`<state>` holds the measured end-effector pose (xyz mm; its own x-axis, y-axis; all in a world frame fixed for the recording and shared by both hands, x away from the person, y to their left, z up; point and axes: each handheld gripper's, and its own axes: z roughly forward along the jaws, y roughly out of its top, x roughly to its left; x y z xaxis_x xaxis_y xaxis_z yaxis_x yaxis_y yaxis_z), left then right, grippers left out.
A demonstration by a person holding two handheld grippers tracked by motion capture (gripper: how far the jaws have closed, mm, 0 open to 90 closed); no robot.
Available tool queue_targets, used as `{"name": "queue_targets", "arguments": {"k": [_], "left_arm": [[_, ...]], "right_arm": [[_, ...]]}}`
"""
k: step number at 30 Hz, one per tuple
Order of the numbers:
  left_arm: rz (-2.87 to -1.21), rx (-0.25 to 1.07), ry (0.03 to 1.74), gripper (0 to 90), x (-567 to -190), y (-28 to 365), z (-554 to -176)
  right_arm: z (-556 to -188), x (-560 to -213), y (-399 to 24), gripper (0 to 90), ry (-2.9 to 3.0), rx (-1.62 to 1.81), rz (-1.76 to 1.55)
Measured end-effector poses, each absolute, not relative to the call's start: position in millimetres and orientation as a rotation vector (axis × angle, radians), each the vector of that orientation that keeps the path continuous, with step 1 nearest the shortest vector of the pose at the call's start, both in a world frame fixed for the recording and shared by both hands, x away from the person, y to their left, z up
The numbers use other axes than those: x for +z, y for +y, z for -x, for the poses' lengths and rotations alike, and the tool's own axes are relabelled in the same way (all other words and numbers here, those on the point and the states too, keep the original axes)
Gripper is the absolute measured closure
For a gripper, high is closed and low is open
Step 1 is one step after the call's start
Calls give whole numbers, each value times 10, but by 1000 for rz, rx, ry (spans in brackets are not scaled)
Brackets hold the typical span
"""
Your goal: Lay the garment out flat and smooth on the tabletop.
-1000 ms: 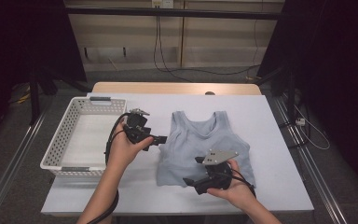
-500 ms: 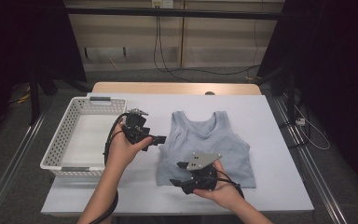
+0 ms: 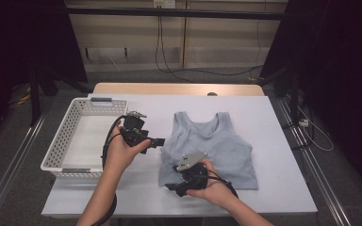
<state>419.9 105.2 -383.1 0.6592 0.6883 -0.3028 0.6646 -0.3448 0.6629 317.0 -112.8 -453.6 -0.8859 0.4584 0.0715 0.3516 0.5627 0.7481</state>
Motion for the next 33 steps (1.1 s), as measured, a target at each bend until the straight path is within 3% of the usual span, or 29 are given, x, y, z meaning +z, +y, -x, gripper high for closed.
{"name": "queue_targets", "arguments": {"k": [4, 8, 10, 15, 18, 23, 33], "left_arm": [[-2071, 23, 1043, 172, -3851, 1038, -4205], [-2066, 13, 1045, 171, -3878, 1010, -4219], [-2071, 5, 1044, 171, -3885, 1010, -4230], [-2066, -6, 1051, 160, -3892, 1005, -4256], [-2063, -2, 1048, 157, -3872, 990, -4258], [-2066, 0, 1051, 156, -3867, 993, -4268], [-2059, 16, 1044, 155, -3905, 982, -4296]], "right_arm": [[-3130, -4581, -1078, 311, 2640, 1185, -635], [-3123, -4579, -1079, 381, 2624, 1169, -653], [-3141, -4586, -1107, 478, 2615, 1188, -668], [-3145, -4590, -1131, 553, 2601, 1188, -670], [-3130, -4585, -1130, 688, 2588, 1182, -666], [-3138, -4591, -1144, 820, 2571, 1189, -702], [-3085, -4536, -1165, 848, 2595, 1226, -719]]}}
